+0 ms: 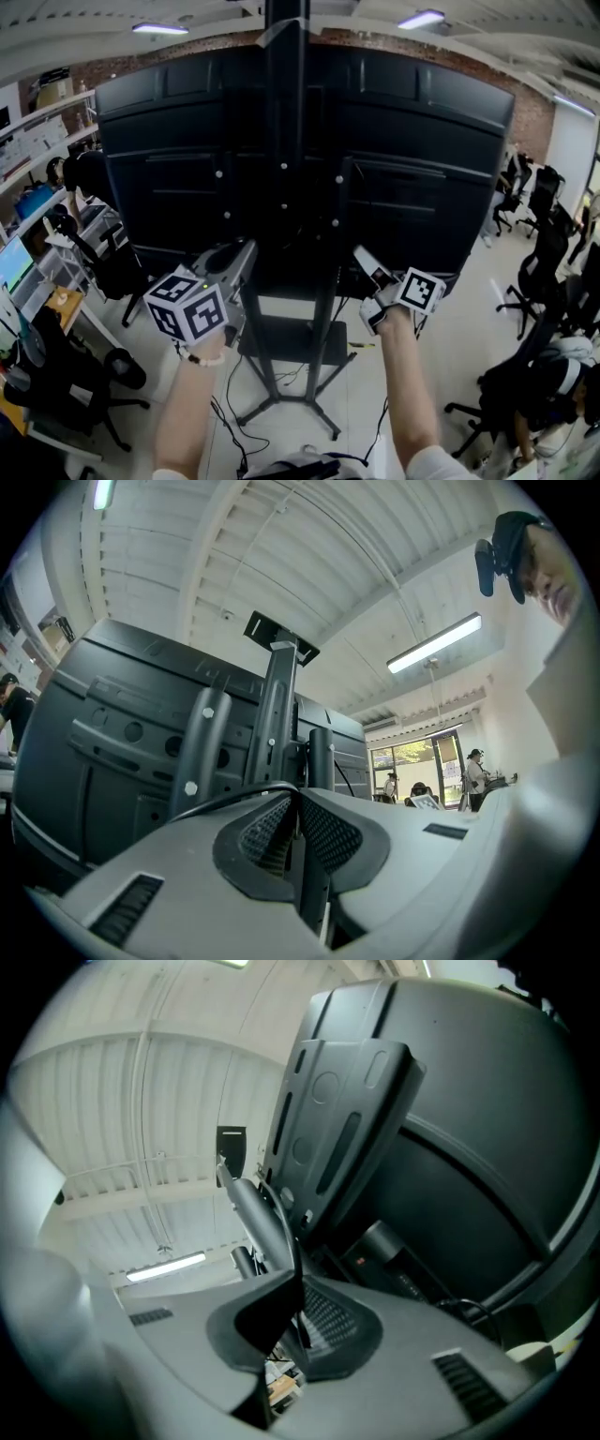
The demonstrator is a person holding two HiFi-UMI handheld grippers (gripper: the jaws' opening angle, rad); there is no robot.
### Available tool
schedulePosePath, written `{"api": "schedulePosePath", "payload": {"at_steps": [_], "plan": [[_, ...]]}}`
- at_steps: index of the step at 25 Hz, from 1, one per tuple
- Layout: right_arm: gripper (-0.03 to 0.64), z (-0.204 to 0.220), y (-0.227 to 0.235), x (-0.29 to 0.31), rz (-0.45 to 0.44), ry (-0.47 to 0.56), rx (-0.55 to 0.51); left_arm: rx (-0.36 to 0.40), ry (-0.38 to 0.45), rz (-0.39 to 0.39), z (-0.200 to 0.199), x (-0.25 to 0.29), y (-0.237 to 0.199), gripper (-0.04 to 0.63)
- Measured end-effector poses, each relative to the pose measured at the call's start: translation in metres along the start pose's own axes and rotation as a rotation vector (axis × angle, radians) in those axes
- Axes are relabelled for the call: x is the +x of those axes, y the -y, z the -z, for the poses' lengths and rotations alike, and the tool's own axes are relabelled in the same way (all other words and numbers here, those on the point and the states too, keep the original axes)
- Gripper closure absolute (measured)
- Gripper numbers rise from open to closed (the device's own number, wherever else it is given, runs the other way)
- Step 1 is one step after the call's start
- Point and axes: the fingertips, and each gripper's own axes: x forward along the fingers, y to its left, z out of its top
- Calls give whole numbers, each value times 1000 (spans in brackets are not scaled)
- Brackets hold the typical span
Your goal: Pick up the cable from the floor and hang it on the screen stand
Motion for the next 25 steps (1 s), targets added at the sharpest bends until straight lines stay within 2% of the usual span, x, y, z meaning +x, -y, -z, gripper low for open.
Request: {"api": "schedulePosePath", "payload": {"at_steps": [5, 9, 13, 16, 20, 21, 22, 23, 25], "plan": [[573, -2, -11, -14, 126, 2, -225, -65, -72, 8, 52, -6, 4, 579], [437, 4, -15, -22, 168, -19, -273, -128, -95, 35, 88, -10, 14, 575], [423, 9, -15, -35, 217, -30, -314, -168, -158, 65, 127, -15, 28, 571], [387, 14, -15, -50, 262, -35, -363, -201, -205, 85, 160, -22, 43, 571], [391, 31, -19, -80, 285, -33, -399, -257, -259, 91, 209, -42, 62, 571], [423, 38, -20, -88, 286, -38, -400, -272, -269, 89, 221, -48, 67, 571], [423, 46, -22, -95, 293, -46, -404, -286, -278, 85, 232, -56, 71, 572], [451, 54, -25, -102, 303, -58, -407, -298, -286, 82, 243, -63, 75, 579], [561, 75, -24, -116, 318, -88, -399, -323, -299, 74, 262, -78, 82, 595]]}}
